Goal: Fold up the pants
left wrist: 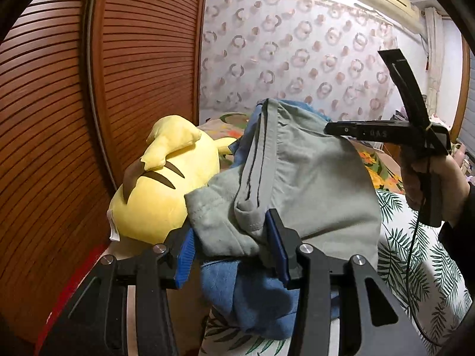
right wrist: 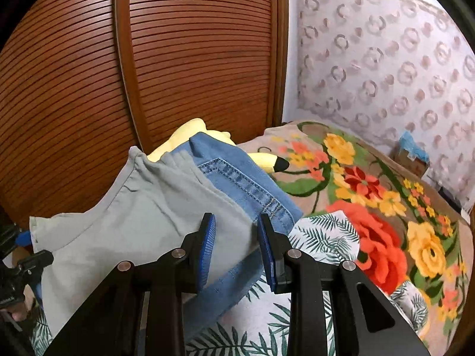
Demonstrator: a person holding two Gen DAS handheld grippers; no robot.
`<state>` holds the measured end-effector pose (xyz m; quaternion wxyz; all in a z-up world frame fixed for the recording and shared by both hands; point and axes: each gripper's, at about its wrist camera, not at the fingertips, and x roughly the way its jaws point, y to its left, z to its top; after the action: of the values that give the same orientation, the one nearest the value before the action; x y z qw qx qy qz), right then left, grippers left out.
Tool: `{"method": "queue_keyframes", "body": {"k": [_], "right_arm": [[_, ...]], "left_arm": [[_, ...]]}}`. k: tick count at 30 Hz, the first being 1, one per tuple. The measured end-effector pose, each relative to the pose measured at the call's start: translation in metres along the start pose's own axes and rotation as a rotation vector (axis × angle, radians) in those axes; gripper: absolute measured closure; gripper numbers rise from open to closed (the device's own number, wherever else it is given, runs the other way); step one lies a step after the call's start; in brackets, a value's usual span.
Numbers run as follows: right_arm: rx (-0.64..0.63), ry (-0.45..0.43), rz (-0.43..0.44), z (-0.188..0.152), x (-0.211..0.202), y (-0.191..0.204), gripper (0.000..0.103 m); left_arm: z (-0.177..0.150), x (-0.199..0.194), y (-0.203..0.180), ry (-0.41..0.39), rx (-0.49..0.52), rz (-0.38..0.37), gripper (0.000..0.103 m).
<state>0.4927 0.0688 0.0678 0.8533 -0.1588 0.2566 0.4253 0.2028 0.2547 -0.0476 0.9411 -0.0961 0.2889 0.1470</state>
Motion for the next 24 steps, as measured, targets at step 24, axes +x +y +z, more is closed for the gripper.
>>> {"method": "queue_keyframes", "body": {"k": [24], "right_arm": [[0.103,-0.125,-0.026,-0.094,-0.136,0.058,0.073]], "left_arm": [[-0.004,-0.065,-0.037,-0.03,0.119,-0.088,0.018]]}}
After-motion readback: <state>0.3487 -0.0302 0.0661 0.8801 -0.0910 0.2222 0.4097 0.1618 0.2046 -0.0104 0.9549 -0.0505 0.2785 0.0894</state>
